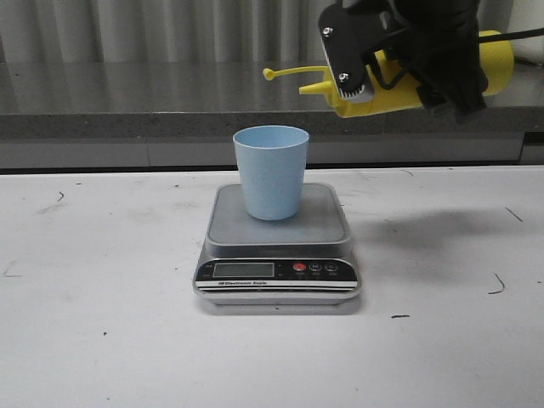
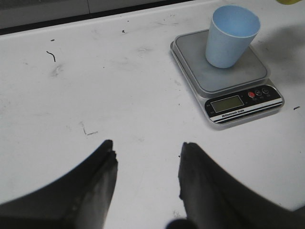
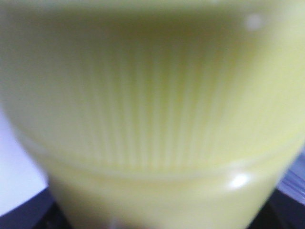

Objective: Pour seasoning into cup on scale with both arms

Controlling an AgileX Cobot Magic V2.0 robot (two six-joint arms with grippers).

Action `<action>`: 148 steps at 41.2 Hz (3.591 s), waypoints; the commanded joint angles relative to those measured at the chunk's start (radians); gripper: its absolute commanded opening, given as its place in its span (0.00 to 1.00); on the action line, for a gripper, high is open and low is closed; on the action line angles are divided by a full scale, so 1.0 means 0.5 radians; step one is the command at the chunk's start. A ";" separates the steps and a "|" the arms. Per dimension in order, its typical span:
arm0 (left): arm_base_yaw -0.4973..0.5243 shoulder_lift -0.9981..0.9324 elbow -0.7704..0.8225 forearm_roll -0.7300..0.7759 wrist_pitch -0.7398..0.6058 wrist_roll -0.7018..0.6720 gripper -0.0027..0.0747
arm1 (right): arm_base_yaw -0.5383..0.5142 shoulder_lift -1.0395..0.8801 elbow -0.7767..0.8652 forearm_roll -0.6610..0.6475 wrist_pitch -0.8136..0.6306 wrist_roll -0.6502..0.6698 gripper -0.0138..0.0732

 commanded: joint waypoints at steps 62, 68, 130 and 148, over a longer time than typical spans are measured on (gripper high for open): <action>0.002 -0.002 -0.054 -0.017 -0.132 -0.007 0.44 | -0.027 -0.545 0.004 0.495 -0.411 1.440 0.56; 0.002 -0.002 -0.054 -0.017 -0.132 -0.007 0.44 | -0.144 -0.788 0.251 0.538 -0.711 1.568 0.56; 0.002 -0.002 -0.054 -0.017 -0.132 -0.007 0.44 | -1.106 0.222 1.291 1.106 -3.991 1.216 0.58; 0.002 -0.002 -0.054 -0.017 -0.132 -0.007 0.44 | -1.106 0.292 1.291 1.163 -3.956 1.216 0.90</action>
